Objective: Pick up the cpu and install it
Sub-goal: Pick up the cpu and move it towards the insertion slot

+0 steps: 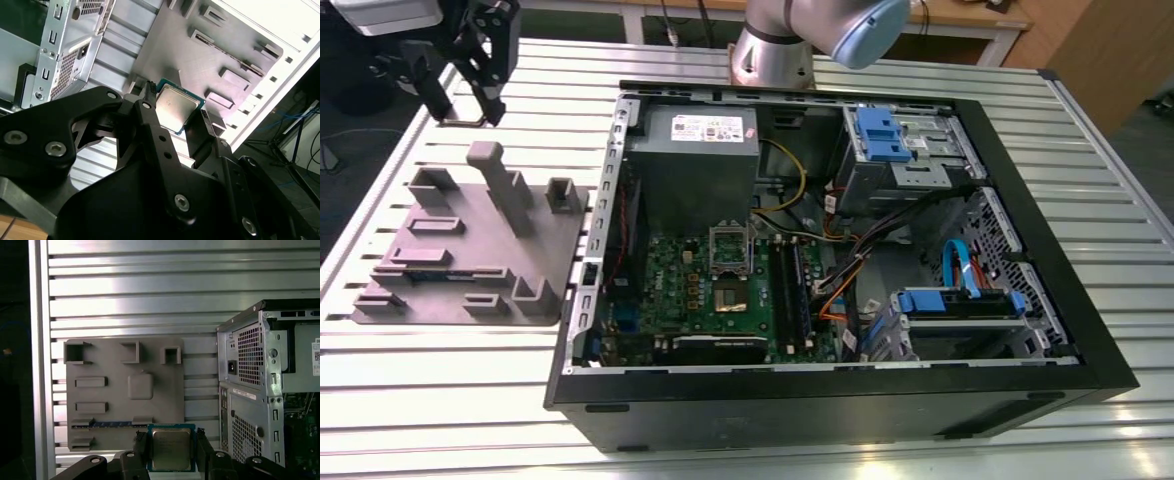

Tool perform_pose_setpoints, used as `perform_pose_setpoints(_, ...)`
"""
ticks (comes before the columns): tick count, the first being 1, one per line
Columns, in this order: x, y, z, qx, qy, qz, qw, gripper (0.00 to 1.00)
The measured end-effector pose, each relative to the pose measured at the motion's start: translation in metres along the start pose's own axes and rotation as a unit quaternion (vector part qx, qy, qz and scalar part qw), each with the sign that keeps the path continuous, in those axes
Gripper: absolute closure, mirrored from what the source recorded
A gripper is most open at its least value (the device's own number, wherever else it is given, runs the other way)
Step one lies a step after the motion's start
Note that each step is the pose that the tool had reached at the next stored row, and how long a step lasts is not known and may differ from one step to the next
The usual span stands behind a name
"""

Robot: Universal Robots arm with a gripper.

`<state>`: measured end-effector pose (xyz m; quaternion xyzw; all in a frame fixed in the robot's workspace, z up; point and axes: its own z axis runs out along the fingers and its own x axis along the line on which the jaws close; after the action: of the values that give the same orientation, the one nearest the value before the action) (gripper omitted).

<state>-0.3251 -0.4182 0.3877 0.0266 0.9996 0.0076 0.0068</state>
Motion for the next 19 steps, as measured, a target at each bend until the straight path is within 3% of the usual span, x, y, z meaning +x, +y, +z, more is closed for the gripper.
perform_pose_setpoints(11, -0.01, 0.0005, 0.0002, 0.0, 0.0, 0.0, 1.0, 0.53)
perform_pose_setpoints(19, -0.0223, 0.0012, 0.0003, 0.0, 0.0, 0.0, 1.0, 0.53)
